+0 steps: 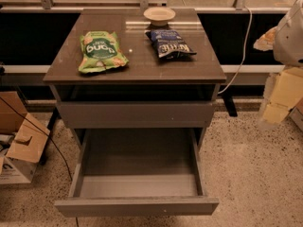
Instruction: Close middle drawer
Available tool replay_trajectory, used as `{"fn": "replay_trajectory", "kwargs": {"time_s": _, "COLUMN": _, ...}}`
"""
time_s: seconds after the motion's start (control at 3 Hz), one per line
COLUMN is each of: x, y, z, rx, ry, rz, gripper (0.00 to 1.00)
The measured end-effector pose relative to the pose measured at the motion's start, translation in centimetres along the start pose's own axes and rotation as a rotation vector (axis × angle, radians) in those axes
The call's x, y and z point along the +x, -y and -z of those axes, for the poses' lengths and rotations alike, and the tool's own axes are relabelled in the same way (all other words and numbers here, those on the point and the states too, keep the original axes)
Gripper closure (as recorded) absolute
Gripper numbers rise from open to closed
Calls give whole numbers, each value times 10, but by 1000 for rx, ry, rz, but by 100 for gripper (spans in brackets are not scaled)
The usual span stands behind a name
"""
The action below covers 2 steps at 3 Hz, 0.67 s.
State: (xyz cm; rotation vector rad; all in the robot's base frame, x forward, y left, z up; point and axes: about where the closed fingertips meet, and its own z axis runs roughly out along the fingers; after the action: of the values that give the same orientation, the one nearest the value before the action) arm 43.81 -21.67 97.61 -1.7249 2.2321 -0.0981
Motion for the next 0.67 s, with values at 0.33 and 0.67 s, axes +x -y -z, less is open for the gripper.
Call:
{"fn": "replay_trajectory", "kwargs": {"time_s": 0.33, "x": 0, "y": 0, "z": 0, "rx": 0, "ry": 0, "rz": 0, "gripper": 0}}
{"fn": "replay_trajectory", "kwargs": {"time_s": 0.67, "x": -1, "y": 1, "z": 2, "rx": 9, "ry": 3, "rz": 1, "gripper": 14}}
